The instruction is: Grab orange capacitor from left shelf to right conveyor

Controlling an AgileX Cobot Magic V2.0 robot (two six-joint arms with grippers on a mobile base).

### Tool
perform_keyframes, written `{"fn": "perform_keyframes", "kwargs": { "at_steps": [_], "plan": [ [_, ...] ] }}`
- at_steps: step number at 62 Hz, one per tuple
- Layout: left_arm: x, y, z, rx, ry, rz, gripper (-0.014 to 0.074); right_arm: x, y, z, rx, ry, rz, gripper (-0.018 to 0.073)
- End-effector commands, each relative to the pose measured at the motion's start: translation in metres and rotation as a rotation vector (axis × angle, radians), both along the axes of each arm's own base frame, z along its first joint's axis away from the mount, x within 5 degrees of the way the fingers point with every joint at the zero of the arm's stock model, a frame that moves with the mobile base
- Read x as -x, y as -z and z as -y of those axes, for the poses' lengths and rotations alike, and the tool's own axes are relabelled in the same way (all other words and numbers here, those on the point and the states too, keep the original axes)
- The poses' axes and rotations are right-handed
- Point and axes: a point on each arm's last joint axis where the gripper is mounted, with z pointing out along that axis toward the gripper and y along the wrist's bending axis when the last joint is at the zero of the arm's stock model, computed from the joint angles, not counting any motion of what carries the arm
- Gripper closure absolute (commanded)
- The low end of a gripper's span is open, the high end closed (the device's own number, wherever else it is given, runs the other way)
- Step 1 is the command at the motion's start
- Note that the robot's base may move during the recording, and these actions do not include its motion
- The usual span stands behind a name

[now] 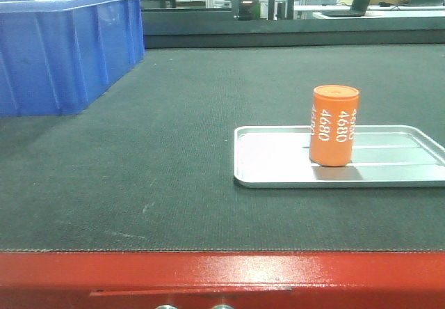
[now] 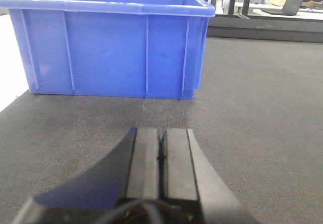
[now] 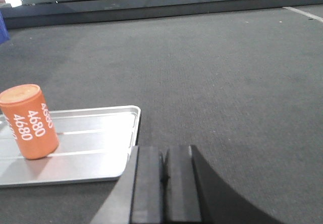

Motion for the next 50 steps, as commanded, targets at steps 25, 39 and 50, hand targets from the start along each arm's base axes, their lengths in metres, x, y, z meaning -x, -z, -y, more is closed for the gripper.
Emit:
{"fn": "perform_keyframes", "kwargs": {
  "at_steps": [25, 39, 50],
  "plan": [
    [0.0014, -0.0096, -0.0006, 0.011, -0.004, 0.099, 0.0723, 0.0014, -0.0132, 0.0002, 0.005, 0.005, 0.139, 0.0522],
    [0.0014, -0.0096, -0.0006, 0.011, -0.004, 0.099, 0.0723, 0.0014, -0.0132, 0.0002, 0.005, 0.005, 0.139, 0.0522],
    [0.0014, -0.0096, -0.0006, 0.011, -0.004, 0.099, 0.0723, 0.0014, -0.0132, 0.0002, 0.005, 0.005, 0.139, 0.0522]
  ]
}}
